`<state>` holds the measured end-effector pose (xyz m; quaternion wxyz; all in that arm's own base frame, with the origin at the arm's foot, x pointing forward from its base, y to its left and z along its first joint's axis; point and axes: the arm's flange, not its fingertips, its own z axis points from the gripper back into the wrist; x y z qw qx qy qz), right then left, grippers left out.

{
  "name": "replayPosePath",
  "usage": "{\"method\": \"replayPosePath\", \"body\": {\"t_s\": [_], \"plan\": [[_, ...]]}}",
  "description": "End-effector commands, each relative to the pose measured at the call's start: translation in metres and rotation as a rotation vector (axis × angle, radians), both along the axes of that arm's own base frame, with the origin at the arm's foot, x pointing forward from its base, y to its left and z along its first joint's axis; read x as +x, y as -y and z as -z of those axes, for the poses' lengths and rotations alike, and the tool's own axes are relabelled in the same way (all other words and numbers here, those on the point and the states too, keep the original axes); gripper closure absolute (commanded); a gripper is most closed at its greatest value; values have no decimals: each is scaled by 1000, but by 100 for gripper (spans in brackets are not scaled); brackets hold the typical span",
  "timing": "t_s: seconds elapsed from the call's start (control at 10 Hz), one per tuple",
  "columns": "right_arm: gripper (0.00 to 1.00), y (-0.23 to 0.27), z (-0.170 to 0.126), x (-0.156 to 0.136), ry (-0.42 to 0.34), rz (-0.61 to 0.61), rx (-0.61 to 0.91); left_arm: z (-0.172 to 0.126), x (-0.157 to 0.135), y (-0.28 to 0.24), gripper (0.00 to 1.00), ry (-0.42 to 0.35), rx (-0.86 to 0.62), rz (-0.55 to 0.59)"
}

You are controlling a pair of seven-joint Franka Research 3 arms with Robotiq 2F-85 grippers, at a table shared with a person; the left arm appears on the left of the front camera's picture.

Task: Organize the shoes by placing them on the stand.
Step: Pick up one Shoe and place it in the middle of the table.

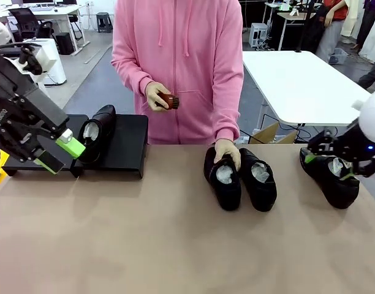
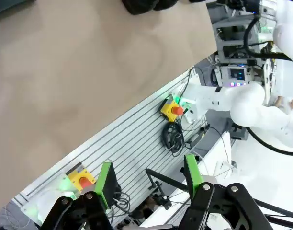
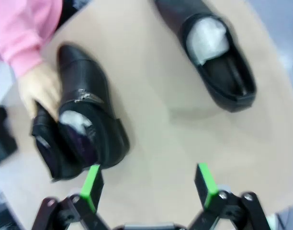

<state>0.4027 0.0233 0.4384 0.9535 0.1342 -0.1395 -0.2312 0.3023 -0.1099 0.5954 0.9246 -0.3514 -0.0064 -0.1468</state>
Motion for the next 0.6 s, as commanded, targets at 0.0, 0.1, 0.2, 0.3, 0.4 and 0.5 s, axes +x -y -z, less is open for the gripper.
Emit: {"method": "replayPosePath", "body": {"t_s": [0.0,0.1,0.2,0.3,0.4,0.5], "plan": [[0,3,8,25,11,-156,23,-6,-5,0,25,16,-30,28],[0,2,11,30,7,-213,36,-6,-5,0,25,16,-30,28],[0,3,12,33,-4,-216,31,-6,-5,0,25,16,-30,28],[0,11,12,28,-2,-221,10,-6,-5,0,25,16,-30,28],[0,26,10,20,-11,-229,-11,-6,-5,0,25,16,-30,28],[0,37,9,10,-19,-242,-34,-6,-5,0,25,16,-30,28]]}}
